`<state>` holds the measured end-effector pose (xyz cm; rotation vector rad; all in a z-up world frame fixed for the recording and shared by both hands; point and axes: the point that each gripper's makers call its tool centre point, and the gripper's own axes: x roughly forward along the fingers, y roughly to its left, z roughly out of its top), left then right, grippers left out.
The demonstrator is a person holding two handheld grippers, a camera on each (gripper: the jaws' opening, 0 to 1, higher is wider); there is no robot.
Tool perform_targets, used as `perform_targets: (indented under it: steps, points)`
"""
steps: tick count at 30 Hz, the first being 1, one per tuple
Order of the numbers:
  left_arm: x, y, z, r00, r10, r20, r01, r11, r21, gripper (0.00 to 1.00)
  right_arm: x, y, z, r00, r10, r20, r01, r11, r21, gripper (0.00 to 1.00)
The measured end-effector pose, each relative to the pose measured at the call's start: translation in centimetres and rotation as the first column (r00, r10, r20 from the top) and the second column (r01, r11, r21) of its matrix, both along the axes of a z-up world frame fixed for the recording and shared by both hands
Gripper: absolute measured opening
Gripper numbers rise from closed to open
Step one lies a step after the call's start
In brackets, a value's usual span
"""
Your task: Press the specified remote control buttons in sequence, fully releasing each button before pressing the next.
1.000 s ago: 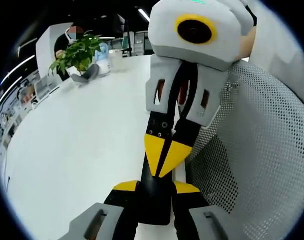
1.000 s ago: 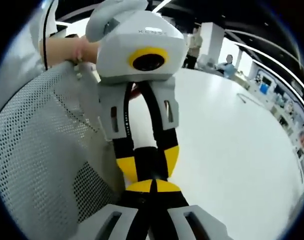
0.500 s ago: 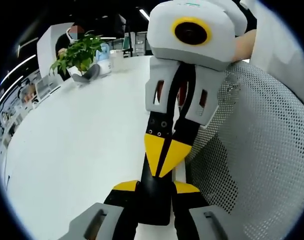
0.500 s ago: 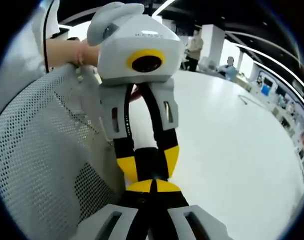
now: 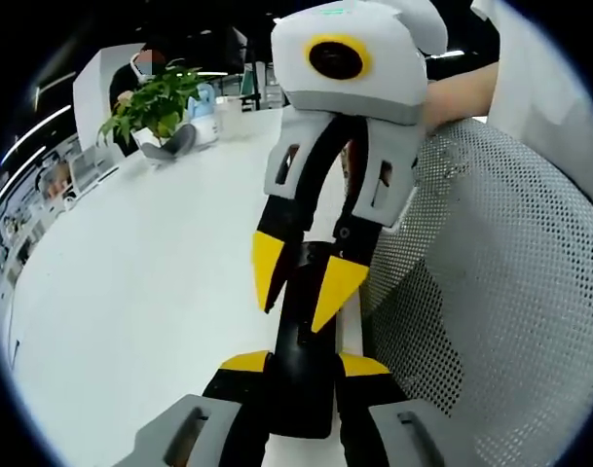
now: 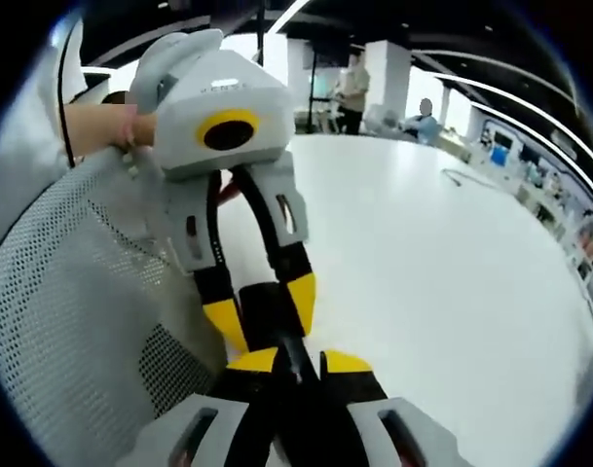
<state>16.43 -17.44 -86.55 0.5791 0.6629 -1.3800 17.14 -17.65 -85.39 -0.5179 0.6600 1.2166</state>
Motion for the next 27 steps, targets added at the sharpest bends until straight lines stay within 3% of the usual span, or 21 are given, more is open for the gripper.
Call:
perform_targets:
  steps: [13, 24, 27]
  points:
    - [0.0, 0.0, 0.0, 1.000, -0.003, 0.002, 0.003, 1.000, -0.007, 0.25, -0.5, -0.2, -0.3, 0.999, 0.017, -0.032, -0.017, 1.000, -0.007, 0.25]
    - [0.1, 0.0, 0.0, 1.000, -0.002, 0.000, 0.002, 1.000, -0.014, 0.25, -1.2, -0.2, -1.0, 0.997, 0.046, -0.055, -0.049, 0.998, -0.040, 0.27]
    - [0.1, 0.0, 0.0, 1.000, -0.001, 0.001, 0.001, 1.000, -0.014, 0.25, -0.9, -0.4, -1.0, 0.998, 0.047, -0.036, -0.048, 0.998, -0.048, 0.25]
